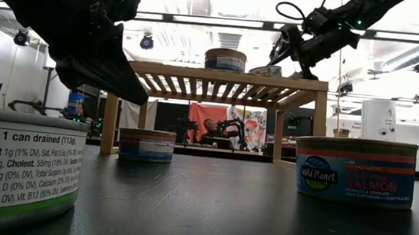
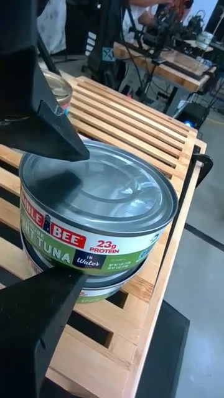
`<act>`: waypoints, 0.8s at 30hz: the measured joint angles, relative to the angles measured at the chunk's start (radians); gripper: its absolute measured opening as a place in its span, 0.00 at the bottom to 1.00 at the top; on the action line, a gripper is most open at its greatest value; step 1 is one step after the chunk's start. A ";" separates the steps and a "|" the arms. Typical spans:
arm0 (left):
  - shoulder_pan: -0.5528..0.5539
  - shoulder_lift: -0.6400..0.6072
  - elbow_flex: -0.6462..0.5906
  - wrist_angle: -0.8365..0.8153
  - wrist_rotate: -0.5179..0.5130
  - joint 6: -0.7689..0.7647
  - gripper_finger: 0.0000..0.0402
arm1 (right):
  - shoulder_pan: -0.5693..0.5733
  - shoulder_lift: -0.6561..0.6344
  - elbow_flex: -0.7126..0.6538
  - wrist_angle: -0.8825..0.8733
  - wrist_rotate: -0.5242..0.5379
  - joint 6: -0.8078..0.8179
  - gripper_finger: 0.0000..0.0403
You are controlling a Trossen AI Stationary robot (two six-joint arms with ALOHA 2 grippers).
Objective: Stack canned seafood by type on shelf
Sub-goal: Stack the green white tuna can on top of the green white tuna can on the shelf
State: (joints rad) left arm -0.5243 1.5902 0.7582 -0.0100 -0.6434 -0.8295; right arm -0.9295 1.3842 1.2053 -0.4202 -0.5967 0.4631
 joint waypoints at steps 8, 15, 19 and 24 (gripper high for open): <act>0.000 0.000 0.000 0.000 0.000 -0.001 0.00 | 0.000 -0.006 0.000 -0.041 0.021 -0.090 0.70; 0.000 0.000 0.000 -0.009 0.000 -0.018 0.00 | 0.002 -0.010 0.000 -0.051 0.031 -0.153 0.73; 0.001 0.000 0.000 -0.009 -0.001 -0.018 0.00 | 0.002 -0.010 0.000 -0.053 0.039 -0.172 0.74; 0.001 0.000 0.000 -0.010 -0.001 -0.023 0.00 | 0.002 -0.010 0.000 -0.046 0.050 -0.076 0.73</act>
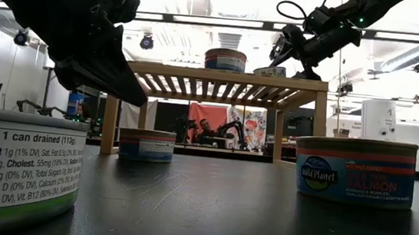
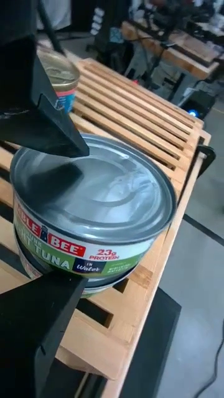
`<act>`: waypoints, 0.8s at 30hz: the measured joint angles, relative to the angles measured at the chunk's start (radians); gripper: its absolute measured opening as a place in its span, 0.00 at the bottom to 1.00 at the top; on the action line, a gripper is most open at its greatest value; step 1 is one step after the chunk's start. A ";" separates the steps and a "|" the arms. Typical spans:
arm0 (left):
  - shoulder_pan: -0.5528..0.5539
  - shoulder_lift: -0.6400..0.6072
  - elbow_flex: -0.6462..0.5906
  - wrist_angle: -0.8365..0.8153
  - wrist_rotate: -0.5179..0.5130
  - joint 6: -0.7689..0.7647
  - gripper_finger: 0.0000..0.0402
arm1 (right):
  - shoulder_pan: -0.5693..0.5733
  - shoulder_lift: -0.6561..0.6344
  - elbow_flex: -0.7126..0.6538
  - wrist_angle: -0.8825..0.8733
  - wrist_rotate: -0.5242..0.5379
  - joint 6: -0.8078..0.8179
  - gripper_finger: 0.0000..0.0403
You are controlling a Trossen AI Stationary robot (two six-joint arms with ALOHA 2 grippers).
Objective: Stack canned seafood by type on shelf
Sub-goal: Stack the green white tuna can on top of the green white tuna can on the shelf
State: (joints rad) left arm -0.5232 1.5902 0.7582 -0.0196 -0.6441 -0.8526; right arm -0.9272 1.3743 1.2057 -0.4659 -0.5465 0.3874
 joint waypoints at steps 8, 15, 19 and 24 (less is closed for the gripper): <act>0.002 0.000 0.000 0.000 -0.002 -0.002 0.00 | 0.059 -0.001 -0.001 0.047 0.095 0.126 0.69; 0.002 0.000 0.000 0.000 -0.002 -0.002 0.00 | 0.092 -0.001 -0.002 0.056 0.148 0.121 0.69; 0.002 0.000 0.000 0.000 -0.002 -0.002 0.00 | 0.090 -0.005 -0.002 0.059 0.211 0.089 0.72; 0.002 0.000 0.000 0.000 -0.001 -0.002 0.00 | 0.105 -0.005 -0.002 0.060 0.237 0.064 0.75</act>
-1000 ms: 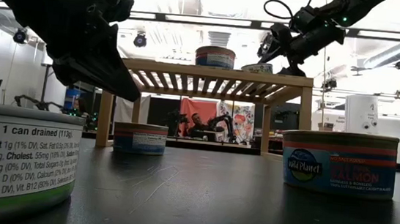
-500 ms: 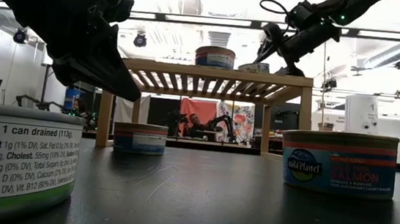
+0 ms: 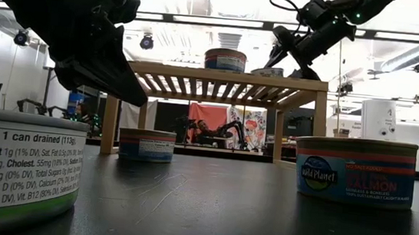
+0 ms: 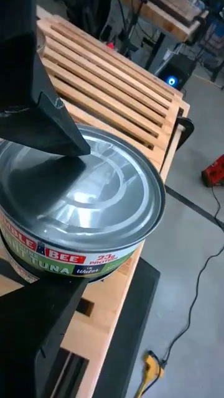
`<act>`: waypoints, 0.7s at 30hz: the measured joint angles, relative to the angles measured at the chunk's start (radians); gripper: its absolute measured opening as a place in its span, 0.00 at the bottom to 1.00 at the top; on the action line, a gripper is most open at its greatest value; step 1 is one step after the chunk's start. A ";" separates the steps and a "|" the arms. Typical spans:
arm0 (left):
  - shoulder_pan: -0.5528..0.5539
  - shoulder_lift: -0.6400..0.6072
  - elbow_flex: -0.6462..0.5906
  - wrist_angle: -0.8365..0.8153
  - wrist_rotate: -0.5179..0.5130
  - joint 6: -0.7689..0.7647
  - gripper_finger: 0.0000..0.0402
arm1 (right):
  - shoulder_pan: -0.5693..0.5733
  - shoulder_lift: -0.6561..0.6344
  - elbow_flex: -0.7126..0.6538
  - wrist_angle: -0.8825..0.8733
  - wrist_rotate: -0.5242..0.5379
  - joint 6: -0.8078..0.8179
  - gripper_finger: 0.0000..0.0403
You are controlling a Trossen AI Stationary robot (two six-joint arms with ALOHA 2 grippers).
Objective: Stack canned seafood by type on shelf
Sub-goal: Stack the green white tuna can on top of the green white tuna can on the shelf
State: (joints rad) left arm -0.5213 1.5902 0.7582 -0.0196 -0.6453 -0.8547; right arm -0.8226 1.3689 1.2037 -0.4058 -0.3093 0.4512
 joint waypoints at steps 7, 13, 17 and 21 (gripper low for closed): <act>0.000 0.000 0.000 0.000 0.000 0.001 0.00 | 0.002 0.000 0.000 0.011 -0.003 0.181 0.78; 0.000 0.000 0.000 0.000 0.001 0.000 0.00 | 0.002 0.000 0.000 0.032 -0.003 0.313 0.75; 0.000 0.000 0.000 0.000 0.001 0.000 0.00 | 0.005 0.000 0.000 0.043 -0.003 0.341 0.73; 0.000 0.000 0.000 0.000 0.001 0.000 0.00 | 0.005 0.000 0.000 0.045 0.009 0.341 0.70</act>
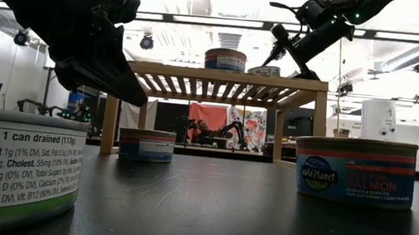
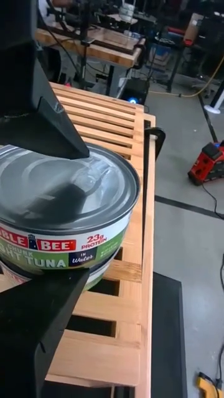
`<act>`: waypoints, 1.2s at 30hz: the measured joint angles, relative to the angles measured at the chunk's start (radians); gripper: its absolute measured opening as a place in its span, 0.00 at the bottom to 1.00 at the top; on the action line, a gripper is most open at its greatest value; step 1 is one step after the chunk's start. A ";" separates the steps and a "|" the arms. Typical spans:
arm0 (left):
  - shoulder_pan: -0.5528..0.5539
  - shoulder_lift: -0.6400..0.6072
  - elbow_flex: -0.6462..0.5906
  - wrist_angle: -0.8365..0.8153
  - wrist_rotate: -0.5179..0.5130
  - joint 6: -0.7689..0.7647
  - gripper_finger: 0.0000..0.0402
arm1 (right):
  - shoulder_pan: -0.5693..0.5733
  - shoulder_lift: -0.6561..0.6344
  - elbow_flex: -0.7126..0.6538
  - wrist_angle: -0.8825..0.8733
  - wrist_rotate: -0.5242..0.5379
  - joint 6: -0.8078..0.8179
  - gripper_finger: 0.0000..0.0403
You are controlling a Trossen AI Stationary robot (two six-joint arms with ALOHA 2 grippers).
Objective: Stack canned seafood by type on shelf
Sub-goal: Stack the green white tuna can on top of the green white tuna can on the shelf, then put the green blue tuna can on the shelf
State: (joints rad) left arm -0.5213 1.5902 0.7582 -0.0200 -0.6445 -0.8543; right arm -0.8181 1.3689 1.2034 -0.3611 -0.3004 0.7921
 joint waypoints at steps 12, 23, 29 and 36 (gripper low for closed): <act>0.000 0.000 0.000 0.000 0.000 0.000 0.00 | 0.000 0.000 0.000 0.004 0.077 0.019 0.61; 0.000 0.000 0.000 -0.004 0.000 0.000 0.00 | 0.000 -0.006 0.000 0.012 0.092 0.000 0.64; 0.000 0.000 0.000 -0.004 0.018 -0.003 0.00 | 0.004 -0.093 0.000 0.032 0.072 -0.092 0.67; 0.000 -0.006 0.000 -0.006 0.100 -0.066 0.00 | 0.009 -0.225 0.001 0.000 -0.166 -0.190 0.66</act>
State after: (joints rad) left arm -0.5213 1.5840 0.7582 -0.0265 -0.5446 -0.9203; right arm -0.8094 1.1439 1.2041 -0.3609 -0.4662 0.6026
